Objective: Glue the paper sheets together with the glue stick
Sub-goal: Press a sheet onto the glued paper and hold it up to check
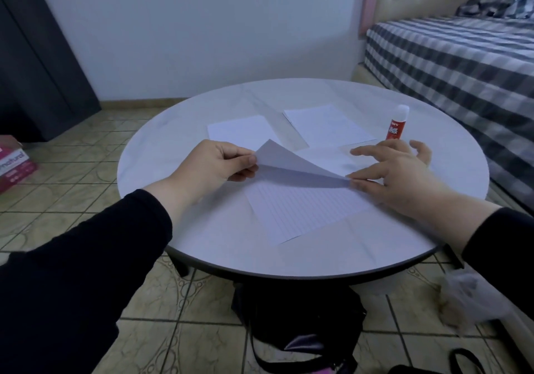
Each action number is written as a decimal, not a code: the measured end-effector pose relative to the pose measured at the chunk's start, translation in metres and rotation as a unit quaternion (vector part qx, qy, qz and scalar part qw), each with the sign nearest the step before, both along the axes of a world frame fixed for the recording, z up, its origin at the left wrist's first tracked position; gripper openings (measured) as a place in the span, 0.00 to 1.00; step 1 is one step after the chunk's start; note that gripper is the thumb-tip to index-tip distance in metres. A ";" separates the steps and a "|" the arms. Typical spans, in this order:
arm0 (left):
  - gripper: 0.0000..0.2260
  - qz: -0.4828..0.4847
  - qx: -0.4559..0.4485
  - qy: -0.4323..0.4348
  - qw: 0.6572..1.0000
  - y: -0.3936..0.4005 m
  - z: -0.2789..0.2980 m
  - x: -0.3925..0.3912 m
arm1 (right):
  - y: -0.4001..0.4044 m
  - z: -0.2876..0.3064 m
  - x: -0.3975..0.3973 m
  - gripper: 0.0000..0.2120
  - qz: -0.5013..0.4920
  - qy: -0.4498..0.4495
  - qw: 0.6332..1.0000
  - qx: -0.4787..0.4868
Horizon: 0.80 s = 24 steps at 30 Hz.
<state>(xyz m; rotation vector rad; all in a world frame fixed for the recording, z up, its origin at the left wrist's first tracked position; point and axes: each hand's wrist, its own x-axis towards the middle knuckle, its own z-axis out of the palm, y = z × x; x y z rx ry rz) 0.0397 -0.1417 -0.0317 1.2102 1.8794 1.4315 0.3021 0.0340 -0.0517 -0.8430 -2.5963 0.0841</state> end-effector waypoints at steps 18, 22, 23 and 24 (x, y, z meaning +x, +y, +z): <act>0.05 0.013 -0.014 0.122 0.992 -0.024 0.023 0.001 | 0.002 0.005 -0.005 0.09 -0.005 -0.005 1.000 -0.020; 0.12 -0.004 0.027 0.169 0.985 -0.025 0.032 0.021 | -0.002 0.006 -0.006 0.08 0.005 0.017 1.000 -0.022; 0.10 -0.021 0.021 0.185 0.982 -0.025 0.034 0.028 | -0.003 0.006 -0.006 0.08 0.010 0.020 1.000 -0.019; 0.08 -0.035 0.009 0.206 0.978 -0.024 0.034 0.035 | -0.005 0.006 -0.007 0.07 0.015 0.023 1.000 -0.015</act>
